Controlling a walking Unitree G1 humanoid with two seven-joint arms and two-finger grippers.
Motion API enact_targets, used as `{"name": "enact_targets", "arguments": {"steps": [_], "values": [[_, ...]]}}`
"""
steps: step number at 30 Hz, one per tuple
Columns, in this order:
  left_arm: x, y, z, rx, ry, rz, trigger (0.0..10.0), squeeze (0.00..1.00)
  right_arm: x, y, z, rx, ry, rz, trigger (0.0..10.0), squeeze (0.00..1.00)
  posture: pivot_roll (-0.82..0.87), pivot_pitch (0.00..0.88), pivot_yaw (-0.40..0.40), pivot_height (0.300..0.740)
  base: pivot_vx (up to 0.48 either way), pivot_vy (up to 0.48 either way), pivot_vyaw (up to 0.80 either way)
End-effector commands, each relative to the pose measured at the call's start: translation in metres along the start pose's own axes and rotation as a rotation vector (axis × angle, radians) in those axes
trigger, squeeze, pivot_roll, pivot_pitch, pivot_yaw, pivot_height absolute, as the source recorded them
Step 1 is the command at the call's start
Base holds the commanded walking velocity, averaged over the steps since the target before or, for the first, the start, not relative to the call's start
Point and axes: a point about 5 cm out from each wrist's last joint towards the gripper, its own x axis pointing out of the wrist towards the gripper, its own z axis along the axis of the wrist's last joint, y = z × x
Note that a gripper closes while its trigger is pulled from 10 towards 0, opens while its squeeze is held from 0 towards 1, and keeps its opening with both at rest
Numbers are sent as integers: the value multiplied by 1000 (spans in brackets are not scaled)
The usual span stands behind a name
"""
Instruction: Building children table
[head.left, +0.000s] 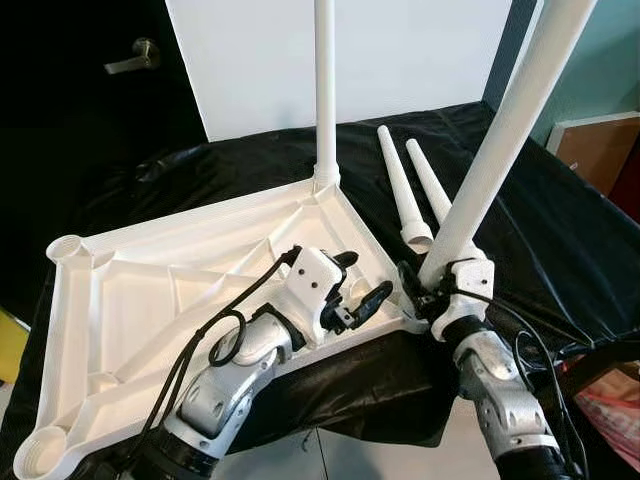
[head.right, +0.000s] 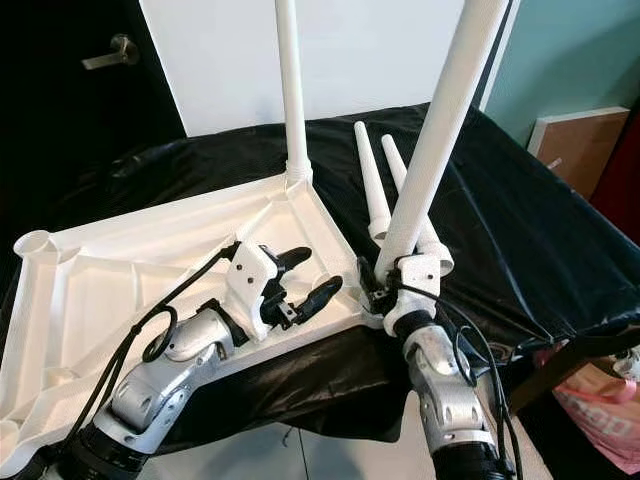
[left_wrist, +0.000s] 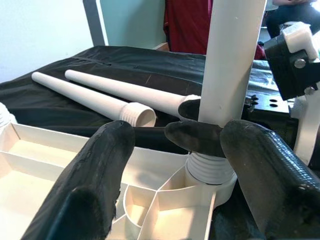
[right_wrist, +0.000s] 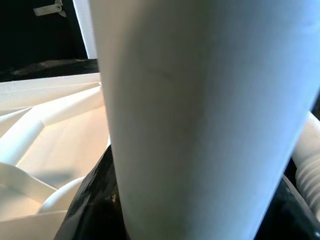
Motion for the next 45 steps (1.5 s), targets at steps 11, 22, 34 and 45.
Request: {"name": "enact_targets", "arguments": {"steps": [11,22,34,45], "values": [[-1,-5,5,7,-6,-128,10000,0,-10,13,-13,-129,33,149,10000,0,-163,53,47,740,0,0,0],[-1,-4,6,8,-9,-126,10000,0,-17,12,-23,-180,40,181,10000,0,-161,54,49,740,0,0,0],[-1,-4,6,13,-8,-133,10000,0,-20,0,-32,-33,43,90,10000,0,-162,49,57,740,0,0,0],[1,-4,8,17,-11,-143,10000,0,-18,13,-29,-198,48,272,10000,0,-163,40,59,740,0,0,0]]}}
